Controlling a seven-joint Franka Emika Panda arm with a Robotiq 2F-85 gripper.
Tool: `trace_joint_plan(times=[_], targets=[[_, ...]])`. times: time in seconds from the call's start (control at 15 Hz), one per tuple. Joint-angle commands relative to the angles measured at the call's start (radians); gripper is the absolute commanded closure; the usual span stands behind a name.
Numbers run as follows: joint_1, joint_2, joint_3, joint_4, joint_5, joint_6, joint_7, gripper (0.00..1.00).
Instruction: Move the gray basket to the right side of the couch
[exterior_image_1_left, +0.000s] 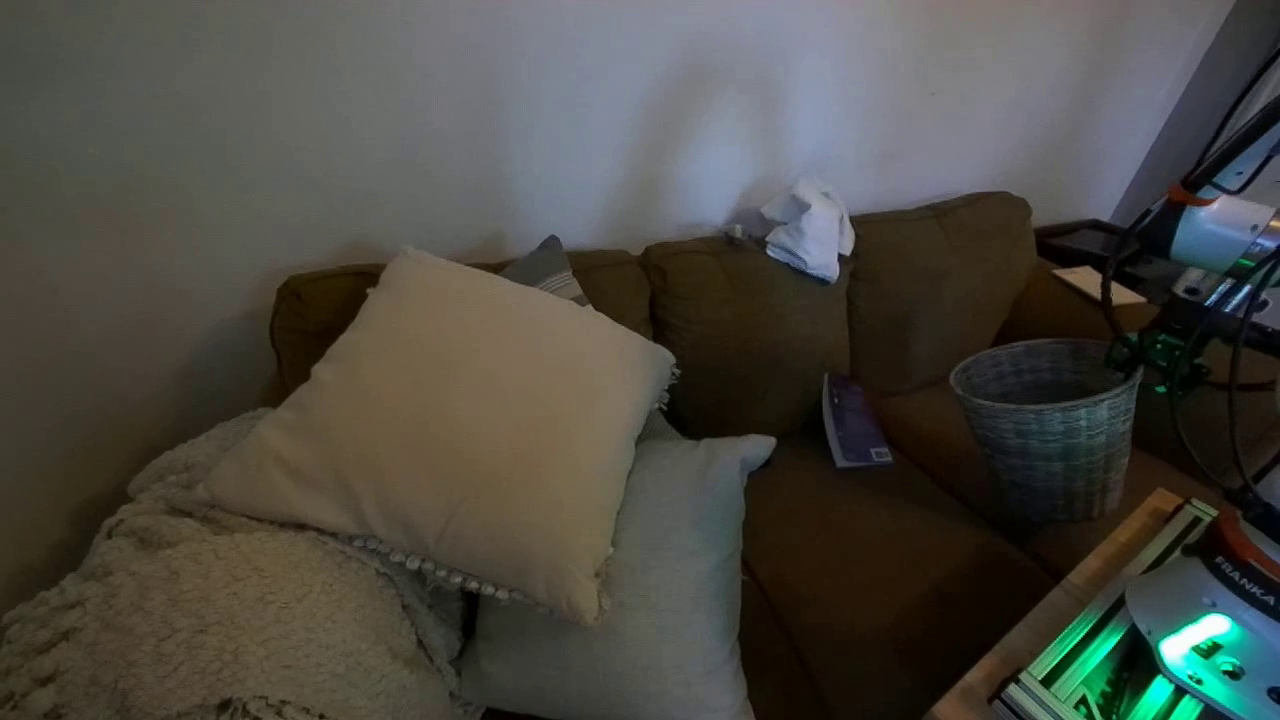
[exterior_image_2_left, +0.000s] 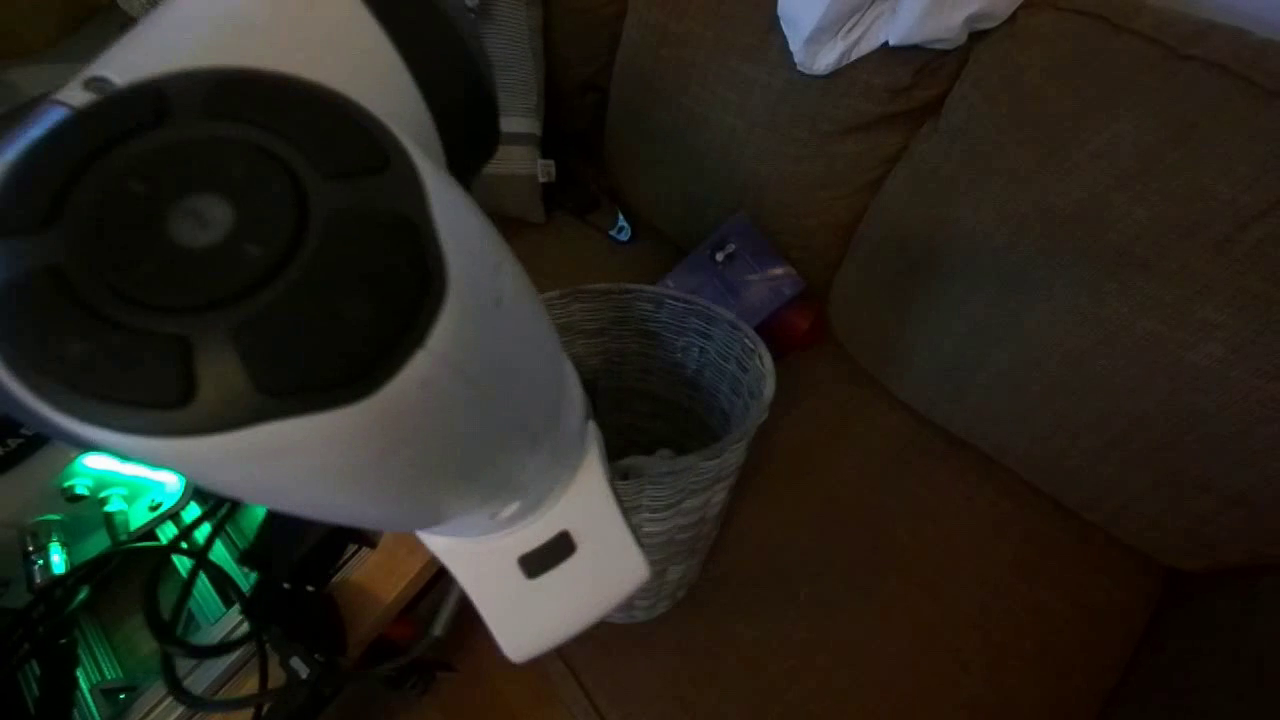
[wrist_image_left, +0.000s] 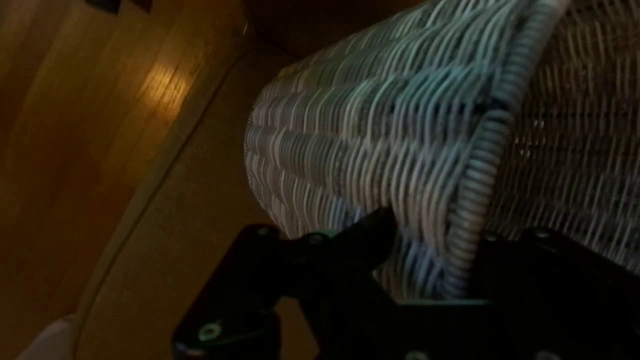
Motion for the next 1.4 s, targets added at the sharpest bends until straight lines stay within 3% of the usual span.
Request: trace_joint_plan(times=[0.0, 0.27, 0.47, 0.53, 0.6, 0.67, 0.87, 1.0, 1.2, 1.33], targets=[[-0.057, 0.066, 0.077, 0.159, 0.029, -0.047, -0.181, 0.98], [-0.144, 0.158, 0.176, 0.275, 0.058, -0.074, -0.404, 0.98], [-0.185, 0.218, 0.213, 0.279, 0.022, -0.087, -0.463, 0.98], [-0.182, 0.242, 0.19, 0.285, -0.034, -0.109, -0.421, 0.98], [-0.178, 0.268, 0.182, 0.291, -0.067, -0.108, -0.385, 0.65], [-0.165, 0.28, 0.16, 0.278, -0.108, -0.089, -0.33, 0.65], [-0.119, 0.228, 0.128, 0.213, -0.209, -0.046, -0.17, 0.42], [-0.017, 0.109, 0.089, 0.091, -0.314, 0.014, -0.014, 0.28], [0.219, 0.033, -0.092, -0.001, -0.479, 0.123, 0.211, 0.06], [0.382, 0.008, -0.219, -0.026, -0.637, 0.175, 0.373, 0.0]])
